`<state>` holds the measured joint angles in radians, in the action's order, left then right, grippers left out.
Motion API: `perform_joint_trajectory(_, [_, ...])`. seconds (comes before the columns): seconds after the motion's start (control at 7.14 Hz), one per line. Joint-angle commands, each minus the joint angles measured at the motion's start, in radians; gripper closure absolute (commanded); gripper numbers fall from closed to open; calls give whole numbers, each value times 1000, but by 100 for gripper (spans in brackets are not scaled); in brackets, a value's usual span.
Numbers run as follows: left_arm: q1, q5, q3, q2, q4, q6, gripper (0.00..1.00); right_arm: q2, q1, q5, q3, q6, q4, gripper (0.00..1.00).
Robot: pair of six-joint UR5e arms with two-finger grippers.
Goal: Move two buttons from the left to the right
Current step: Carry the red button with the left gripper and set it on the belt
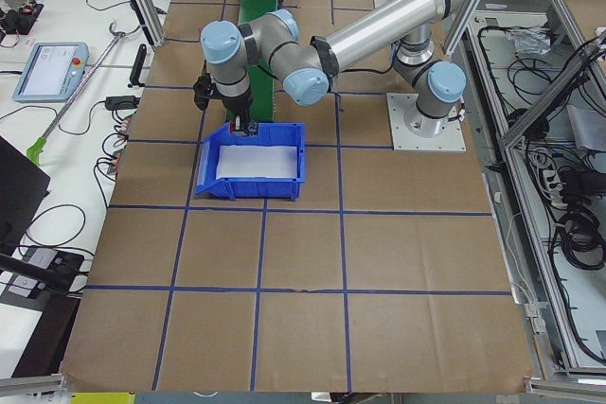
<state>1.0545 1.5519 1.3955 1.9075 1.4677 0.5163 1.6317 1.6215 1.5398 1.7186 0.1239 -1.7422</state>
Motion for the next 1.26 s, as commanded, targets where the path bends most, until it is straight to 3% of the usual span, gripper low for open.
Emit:
perform_joint_trajectory(0.0, [138, 2, -4, -5, 7, -207, 97, 0, 0, 2, -1, -1, 0, 0])
perform_joint_trajectory(0.56, [314, -1, 14, 2, -7, -417, 97, -1, 0, 2, 9, 2, -2, 0])
perform_joint_trajectory(0.84, [318, -6, 54, 33, -21, -453, 97, -1, 0, 2, 10, 5, 0, 0])
perform_joint_trajectory(1.12, [320, -6, 130, 42, -137, -453, 97, -1, 0, 2, 12, 5, 1, 0])
